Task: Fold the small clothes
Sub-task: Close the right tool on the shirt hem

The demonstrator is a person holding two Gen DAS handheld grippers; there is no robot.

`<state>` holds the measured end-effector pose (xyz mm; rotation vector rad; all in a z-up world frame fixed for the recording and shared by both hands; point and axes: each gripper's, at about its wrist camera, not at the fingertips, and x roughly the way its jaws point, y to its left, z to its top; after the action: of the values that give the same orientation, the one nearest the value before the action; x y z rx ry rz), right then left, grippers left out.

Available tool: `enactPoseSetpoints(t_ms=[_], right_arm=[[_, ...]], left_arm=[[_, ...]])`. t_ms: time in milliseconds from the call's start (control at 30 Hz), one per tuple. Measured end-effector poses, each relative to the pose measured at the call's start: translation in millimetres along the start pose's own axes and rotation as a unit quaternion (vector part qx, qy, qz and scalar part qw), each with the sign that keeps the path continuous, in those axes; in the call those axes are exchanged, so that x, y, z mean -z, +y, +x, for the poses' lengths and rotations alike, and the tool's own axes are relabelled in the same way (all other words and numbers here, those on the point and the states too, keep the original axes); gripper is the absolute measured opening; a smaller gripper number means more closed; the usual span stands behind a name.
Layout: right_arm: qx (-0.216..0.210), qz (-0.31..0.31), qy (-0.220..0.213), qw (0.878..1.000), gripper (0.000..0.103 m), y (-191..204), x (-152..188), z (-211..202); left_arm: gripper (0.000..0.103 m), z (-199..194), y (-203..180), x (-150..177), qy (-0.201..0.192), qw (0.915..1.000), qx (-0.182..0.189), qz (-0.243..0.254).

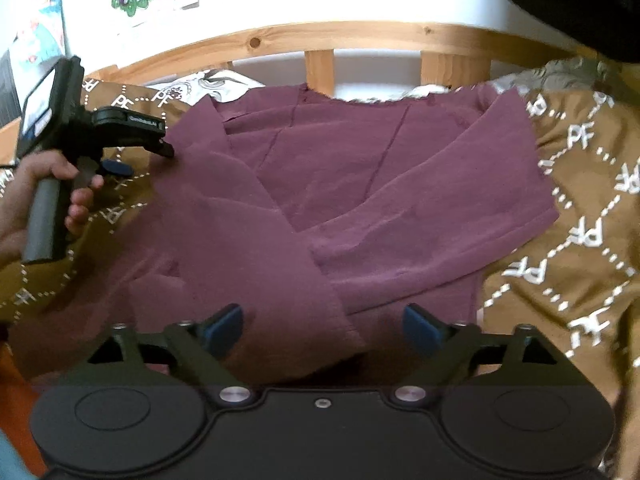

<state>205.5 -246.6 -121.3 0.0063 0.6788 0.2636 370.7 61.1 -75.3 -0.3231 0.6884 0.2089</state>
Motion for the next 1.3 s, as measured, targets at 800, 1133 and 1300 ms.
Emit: enactPoseSetpoints(t_ms=[800, 1133, 1300], right_arm=[[0.018, -0.279, -0.063, 0.958, 0.102, 48.0, 43.1, -118.2], [0.006, -0.372, 0.093, 0.923, 0.102, 73.7, 67.8, -72.0], [0.009, -0.368, 0.1, 0.924, 0.102, 79.6, 74.9, -54.3]], left_arm=[[0.102, -198.6, 6.3, 89.1, 0.026, 0.9713, 0.052, 0.231], [0.102, -198.7, 2.9, 124.3, 0.08, 0.9462, 0.112, 0.293], [0.102, -185.4, -6.1, 132.2, 0.102, 0.9386, 0.112, 0.31]])
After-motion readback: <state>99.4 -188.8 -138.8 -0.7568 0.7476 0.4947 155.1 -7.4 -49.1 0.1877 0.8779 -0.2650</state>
